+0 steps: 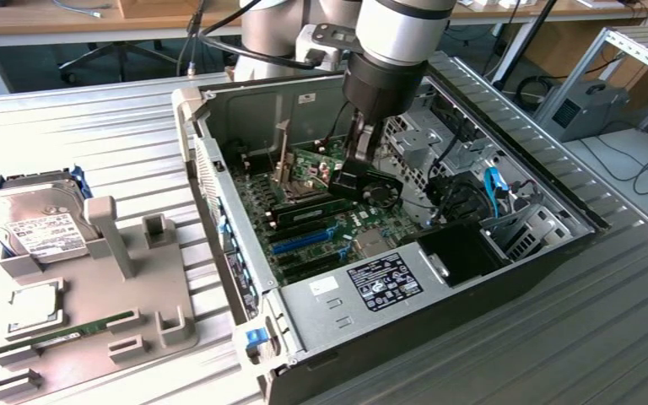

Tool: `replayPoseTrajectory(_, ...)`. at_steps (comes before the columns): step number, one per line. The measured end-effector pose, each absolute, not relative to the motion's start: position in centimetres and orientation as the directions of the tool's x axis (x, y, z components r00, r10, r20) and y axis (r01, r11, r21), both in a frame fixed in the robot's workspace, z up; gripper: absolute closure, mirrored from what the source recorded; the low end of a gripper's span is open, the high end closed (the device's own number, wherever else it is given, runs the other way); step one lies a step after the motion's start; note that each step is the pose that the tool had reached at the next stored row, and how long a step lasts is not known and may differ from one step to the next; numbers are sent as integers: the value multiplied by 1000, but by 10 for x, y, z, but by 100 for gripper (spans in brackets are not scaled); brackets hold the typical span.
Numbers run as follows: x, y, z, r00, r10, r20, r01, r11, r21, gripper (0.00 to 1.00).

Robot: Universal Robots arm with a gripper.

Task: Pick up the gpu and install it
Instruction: 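Insert the gpu into the slot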

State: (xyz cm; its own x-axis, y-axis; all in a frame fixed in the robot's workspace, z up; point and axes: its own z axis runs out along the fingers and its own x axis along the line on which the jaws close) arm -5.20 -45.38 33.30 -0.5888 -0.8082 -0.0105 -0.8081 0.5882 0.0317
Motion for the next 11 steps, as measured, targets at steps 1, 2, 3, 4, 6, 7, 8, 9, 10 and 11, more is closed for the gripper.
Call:
replayPoseTrajectory(1, -52, -454, 333, -586, -810, -10, -810, 586, 32, 74)
replayPoseTrajectory(2, -52, -454, 333, -584, -812, -10, -812, 583, 32, 74)
replayPoseTrajectory(3, -52, -454, 333, -581, -814, -11, -813, 581, 32, 74)
replayPoseTrajectory(4, -52, -454, 333, -579, -815, -10, -815, 578, 32, 74)
replayPoseTrajectory(6, -52, -454, 333, -574, -819, -11, -819, 573, 32, 74)
replayPoseTrajectory(7, -52, -454, 333, -571, -821, -10, -821, 570, 32, 74)
replayPoseTrajectory(8, -52, -454, 333, -566, -824, -10, -824, 566, 32, 74)
replayPoseTrajectory(9, -52, -454, 333, -563, -826, -11, -826, 562, 32, 74)
replayPoseTrajectory(10, -52, -454, 333, -561, -828, -10, -828, 560, 32, 74)
replayPoseTrajectory(11, -52, -454, 333, -557, -830, -10, -830, 557, 32, 74)
